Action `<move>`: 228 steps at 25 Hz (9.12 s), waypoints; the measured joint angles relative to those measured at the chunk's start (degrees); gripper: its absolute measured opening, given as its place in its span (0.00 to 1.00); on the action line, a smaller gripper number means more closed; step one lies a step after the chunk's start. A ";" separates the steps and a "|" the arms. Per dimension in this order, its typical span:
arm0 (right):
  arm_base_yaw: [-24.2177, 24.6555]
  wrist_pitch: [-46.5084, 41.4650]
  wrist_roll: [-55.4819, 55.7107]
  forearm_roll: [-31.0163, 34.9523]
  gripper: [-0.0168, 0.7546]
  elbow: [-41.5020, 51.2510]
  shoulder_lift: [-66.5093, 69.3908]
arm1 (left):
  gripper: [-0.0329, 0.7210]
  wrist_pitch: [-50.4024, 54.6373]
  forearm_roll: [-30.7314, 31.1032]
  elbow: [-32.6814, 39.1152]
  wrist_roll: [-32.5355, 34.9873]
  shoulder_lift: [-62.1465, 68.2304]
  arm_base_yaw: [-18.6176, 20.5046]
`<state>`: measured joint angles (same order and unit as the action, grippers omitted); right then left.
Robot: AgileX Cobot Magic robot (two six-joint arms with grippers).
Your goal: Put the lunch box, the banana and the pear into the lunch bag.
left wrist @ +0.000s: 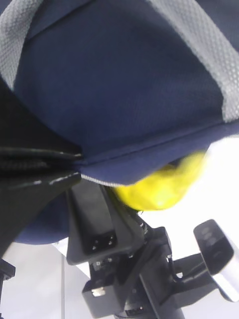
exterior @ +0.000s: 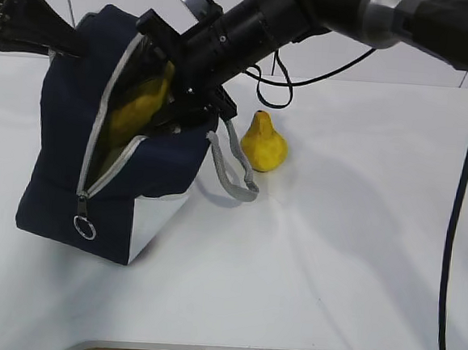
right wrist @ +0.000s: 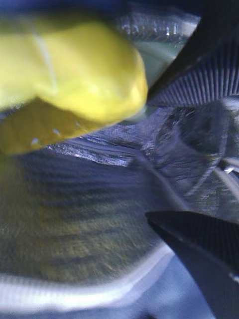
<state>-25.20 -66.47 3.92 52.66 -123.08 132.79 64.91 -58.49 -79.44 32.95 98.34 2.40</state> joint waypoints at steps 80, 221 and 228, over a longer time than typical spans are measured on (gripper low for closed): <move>2.27 -5.06 1.18 -53.05 0.34 -17.93 9.01 | 0.05 0.46 9.06 0.00 0.00 0.00 2.46; 0.13 -5.96 -10.72 -50.42 0.64 -3.06 -16.33 | 0.38 -6.52 -13.09 -0.50 -2.34 8.16 -15.23; 0.13 -5.96 -10.50 -50.29 0.64 -3.06 -23.56 | 0.44 0.28 -13.78 -0.50 -2.23 6.96 -11.96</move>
<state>-25.07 -72.43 -6.59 2.37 -126.14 109.23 65.19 -72.27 -79.94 30.73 105.30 -9.56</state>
